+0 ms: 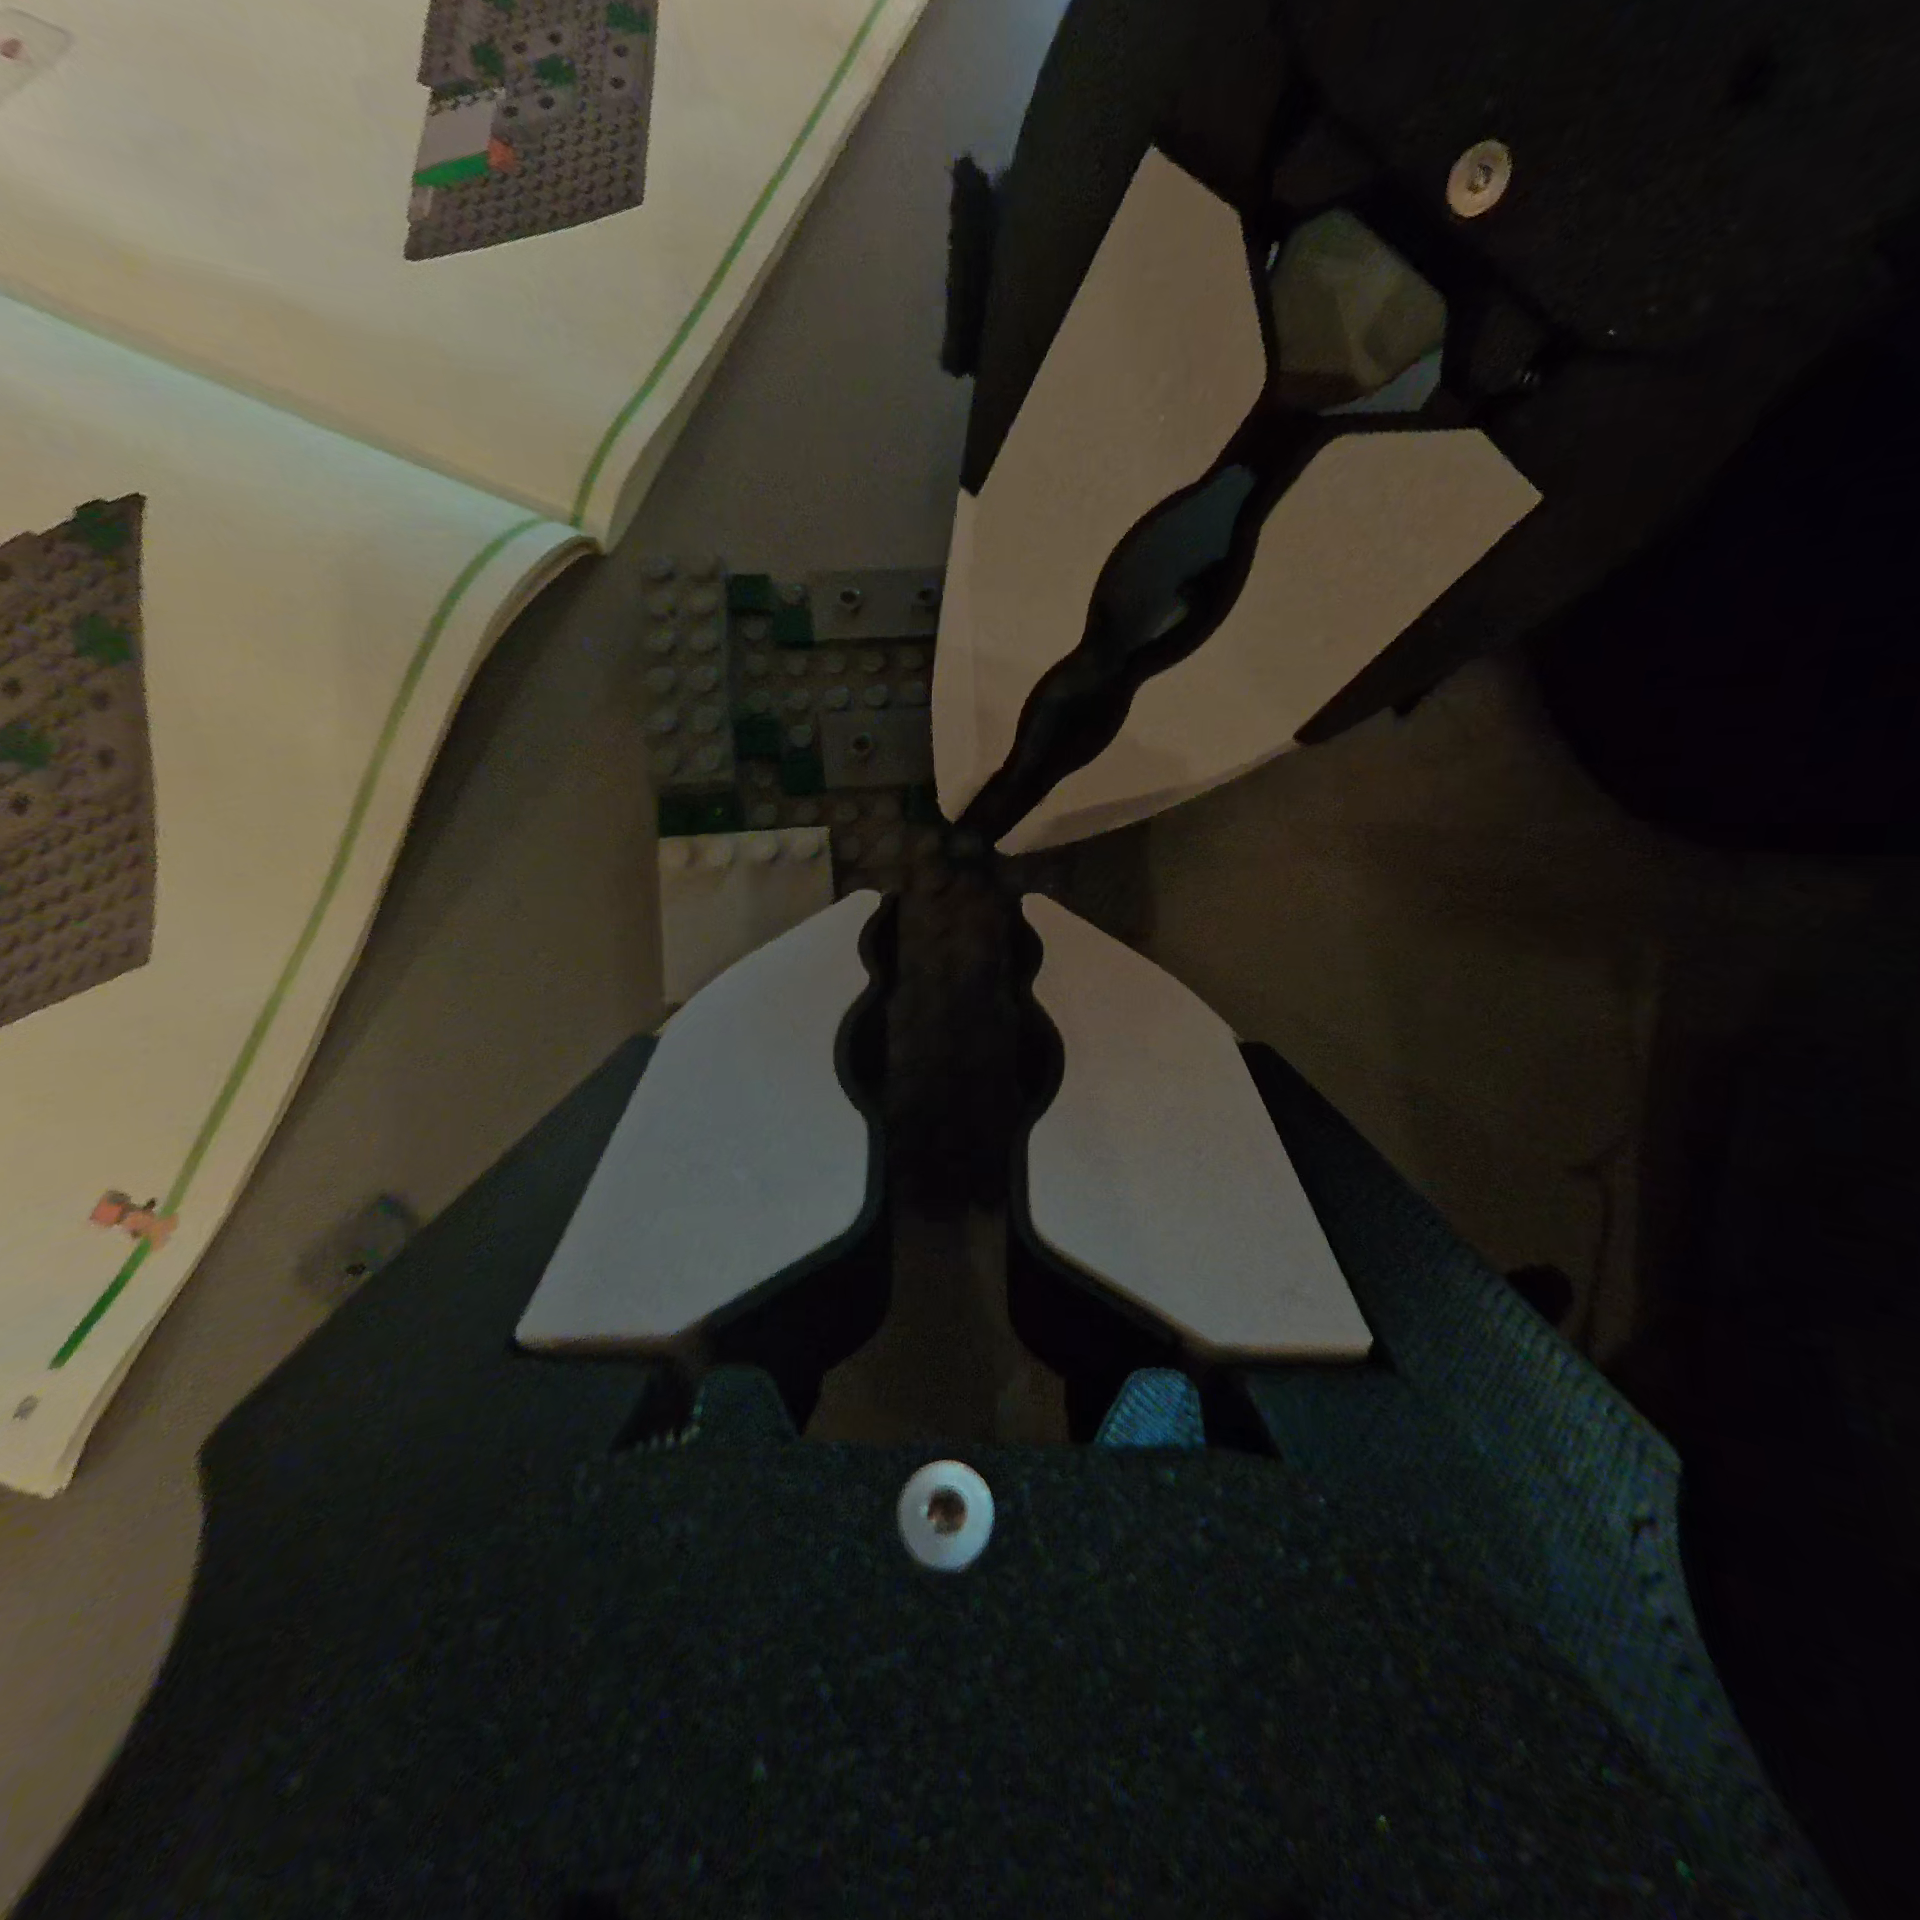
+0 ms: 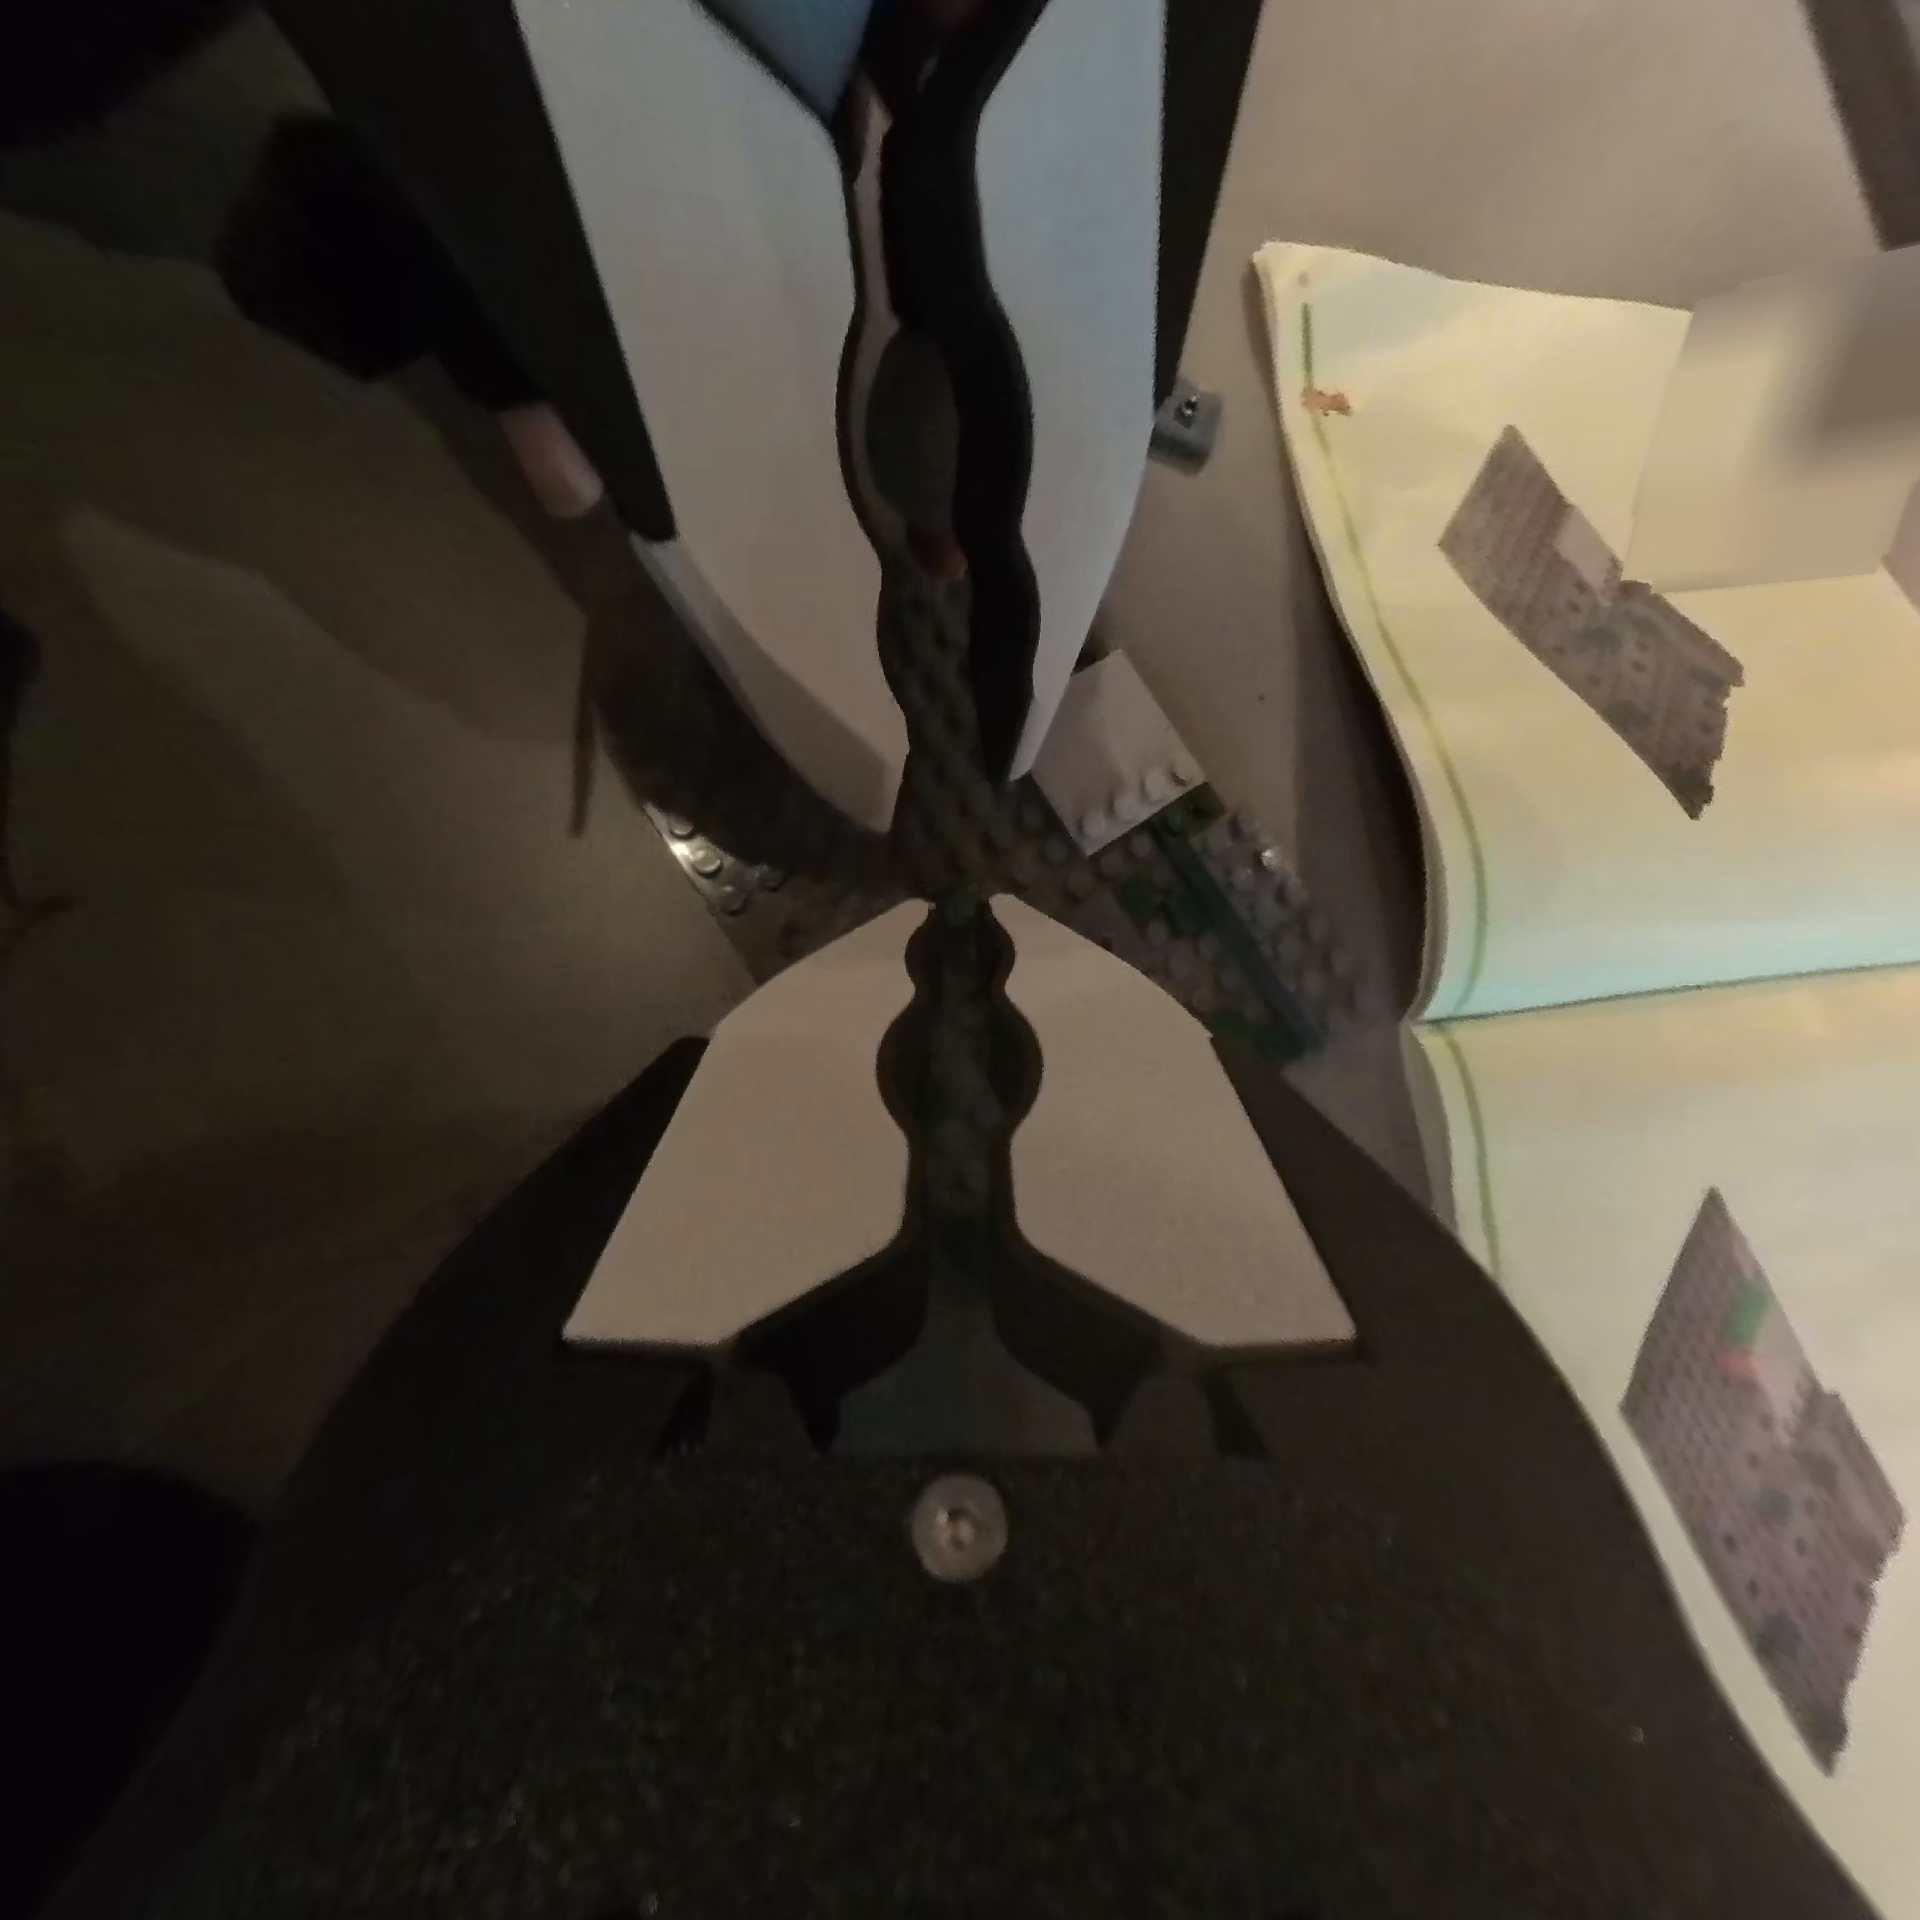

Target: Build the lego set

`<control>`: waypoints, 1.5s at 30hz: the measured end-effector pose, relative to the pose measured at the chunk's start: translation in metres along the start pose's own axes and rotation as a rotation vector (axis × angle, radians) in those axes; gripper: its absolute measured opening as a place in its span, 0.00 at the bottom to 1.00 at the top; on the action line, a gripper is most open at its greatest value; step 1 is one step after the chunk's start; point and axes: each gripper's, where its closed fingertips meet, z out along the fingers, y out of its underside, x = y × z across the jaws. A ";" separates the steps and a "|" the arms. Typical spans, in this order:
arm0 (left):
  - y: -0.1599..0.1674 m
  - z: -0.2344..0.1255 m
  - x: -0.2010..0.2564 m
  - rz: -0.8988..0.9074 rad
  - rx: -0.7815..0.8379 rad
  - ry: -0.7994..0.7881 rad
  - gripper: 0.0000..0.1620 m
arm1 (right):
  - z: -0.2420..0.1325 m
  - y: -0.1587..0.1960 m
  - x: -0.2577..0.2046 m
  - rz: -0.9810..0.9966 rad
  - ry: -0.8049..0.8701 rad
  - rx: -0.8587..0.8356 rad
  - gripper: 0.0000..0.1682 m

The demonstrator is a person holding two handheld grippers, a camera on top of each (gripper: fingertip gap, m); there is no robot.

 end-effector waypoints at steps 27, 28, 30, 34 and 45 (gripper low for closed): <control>0.003 -0.011 -0.004 -0.002 0.022 -0.009 0.13 | 0.000 0.002 -0.004 -0.160 -0.255 -0.108 0.03; 0.003 -0.011 -0.004 -0.001 0.021 -0.007 0.13 | 0.000 0.002 -0.004 -0.156 -0.256 -0.104 0.03; 0.003 -0.011 -0.004 -0.001 0.020 -0.006 0.13 | 0.000 0.002 -0.004 -0.148 -0.260 -0.099 0.03; 0.003 -0.010 -0.004 -0.002 0.020 -0.006 0.13 | -0.001 0.002 -0.005 -0.140 -0.274 -0.090 0.04; 0.004 -0.009 -0.002 0.002 0.016 0.000 0.13 | 0.000 0.000 -0.005 -0.191 -0.398 -0.121 0.04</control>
